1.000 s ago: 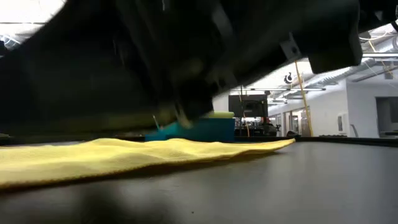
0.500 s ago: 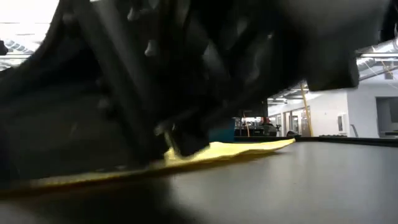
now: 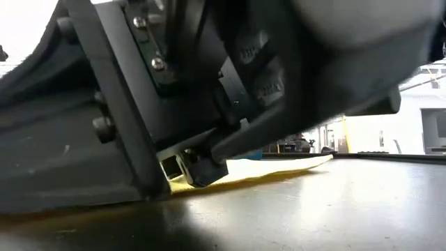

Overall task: Fold microfiber towels
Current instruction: Fold the yellow microfiber towel

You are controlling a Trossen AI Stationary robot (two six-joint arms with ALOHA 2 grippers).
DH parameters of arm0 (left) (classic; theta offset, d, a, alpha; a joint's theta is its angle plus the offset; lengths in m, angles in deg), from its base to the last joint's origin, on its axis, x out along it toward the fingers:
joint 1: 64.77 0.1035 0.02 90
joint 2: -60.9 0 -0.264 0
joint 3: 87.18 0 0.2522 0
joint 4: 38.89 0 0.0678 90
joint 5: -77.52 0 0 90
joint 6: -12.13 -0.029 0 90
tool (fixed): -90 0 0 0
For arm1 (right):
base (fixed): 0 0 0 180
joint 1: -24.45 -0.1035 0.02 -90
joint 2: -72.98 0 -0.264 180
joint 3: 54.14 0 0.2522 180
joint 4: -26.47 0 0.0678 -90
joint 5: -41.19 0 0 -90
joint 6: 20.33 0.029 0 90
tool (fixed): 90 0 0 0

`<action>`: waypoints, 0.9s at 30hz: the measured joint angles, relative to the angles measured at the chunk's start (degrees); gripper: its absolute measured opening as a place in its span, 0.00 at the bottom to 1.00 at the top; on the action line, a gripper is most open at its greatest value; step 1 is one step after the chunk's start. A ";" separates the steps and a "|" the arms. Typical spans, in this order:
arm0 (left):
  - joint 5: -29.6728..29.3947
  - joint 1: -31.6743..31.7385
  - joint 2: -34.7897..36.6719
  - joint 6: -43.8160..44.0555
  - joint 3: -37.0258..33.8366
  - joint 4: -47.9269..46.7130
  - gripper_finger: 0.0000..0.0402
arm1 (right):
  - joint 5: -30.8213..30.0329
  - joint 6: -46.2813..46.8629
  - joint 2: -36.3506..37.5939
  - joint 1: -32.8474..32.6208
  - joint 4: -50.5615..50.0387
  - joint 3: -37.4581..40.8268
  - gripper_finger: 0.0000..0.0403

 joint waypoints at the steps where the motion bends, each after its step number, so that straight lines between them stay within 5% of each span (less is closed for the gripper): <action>1: 0.00 0.00 0.00 -0.13 0.00 0.02 0.38 | 0.00 -0.23 0.00 0.00 -0.02 0.00 0.47; 14: 0.23 -0.02 -0.04 -1.33 -0.04 0.73 0.22 | -0.05 -0.82 -0.04 0.31 0.00 0.04 0.22; 22: 1.94 0.00 -0.09 -0.91 0.01 1.14 0.02 | 0.00 -1.71 0.86 0.29 -0.61 0.26 0.03; 27: 3.71 -0.35 -0.16 0.48 1.59 0.11 0.01 | -1.50 -4.14 4.20 -0.54 -3.70 0.39 0.01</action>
